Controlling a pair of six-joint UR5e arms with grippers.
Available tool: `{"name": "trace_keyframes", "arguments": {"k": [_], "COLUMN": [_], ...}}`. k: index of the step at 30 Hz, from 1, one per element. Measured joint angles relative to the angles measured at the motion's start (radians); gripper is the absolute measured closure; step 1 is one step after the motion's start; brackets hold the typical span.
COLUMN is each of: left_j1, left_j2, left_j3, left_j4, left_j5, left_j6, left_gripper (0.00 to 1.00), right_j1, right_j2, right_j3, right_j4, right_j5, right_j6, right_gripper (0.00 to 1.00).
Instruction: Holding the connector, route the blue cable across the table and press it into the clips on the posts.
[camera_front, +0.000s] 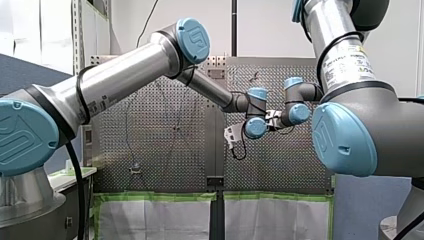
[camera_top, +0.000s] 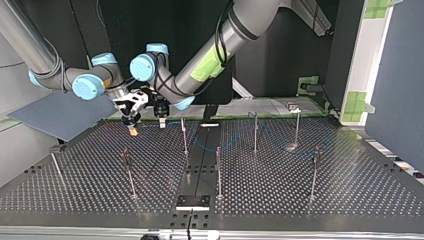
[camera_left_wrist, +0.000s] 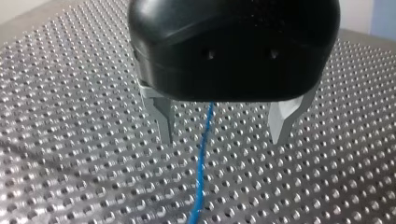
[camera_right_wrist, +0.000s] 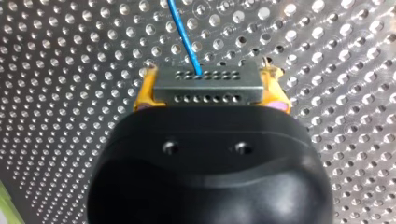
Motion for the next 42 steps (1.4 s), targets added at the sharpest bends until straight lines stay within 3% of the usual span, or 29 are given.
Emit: {"name": "trace_keyframes", "arguments": {"k": [7,15,17,18,19,20,21,22,24,26,35,42], "left_j1": [0.000,-0.004,-0.006,-0.007,-0.009,-0.009,-0.010,-0.011,-0.011,-0.010,-0.008,-0.018], "left_j2": [-0.054,-0.060,-0.060,-0.060,-0.060,-0.060,-0.060,-0.060,-0.060,-0.060,-0.059,-0.044], "left_j3": [0.065,0.102,0.103,0.103,0.103,0.102,0.101,0.096,0.089,0.078,0.061,0.060], "left_j4": [0.034,0.040,0.035,0.033,0.029,0.026,0.024,0.023,0.024,0.027,0.024,-0.011], "left_j5": [-0.039,-0.055,-0.058,-0.061,-0.066,-0.070,-0.075,-0.082,-0.089,-0.093,-0.116,-0.145], "left_j6": [-0.003,0.000,0.000,0.001,0.003,0.005,0.007,0.011,0.013,0.013,0.013,0.021], "left_gripper": [0.00,0.00,0.26,0.26,0.47,0.60,0.60,0.78,0.83,1.00,1.00,1.00], "right_j1": [-0.005,-0.006,-0.006,-0.006,-0.006,-0.006,-0.007,-0.008,-0.009,-0.011,-0.010,-0.011], "right_j2": [0.000,0.000,0.000,0.000,0.000,0.000,0.000,0.000,-0.001,-0.001,-0.002,-0.012], "right_j3": [0.000,0.000,0.000,0.000,0.000,0.000,0.000,0.000,-0.002,-0.004,-0.021,-0.036], "right_j4": [0.000,0.001,0.001,0.001,0.001,0.002,0.003,0.005,0.011,0.018,0.041,0.091], "right_j5": [-0.009,-0.013,-0.013,-0.014,-0.014,-0.014,-0.014,-0.014,-0.014,-0.014,-0.014,-0.014], "right_j6": [0.000,0.000,0.000,0.000,0.000,0.000,0.000,-0.001,-0.002,-0.004,-0.011,-0.043], "right_gripper": [1.00,1.00,1.00,1.00,1.00,1.00,1.00,1.00,1.00,1.00,1.00,1.00]}}
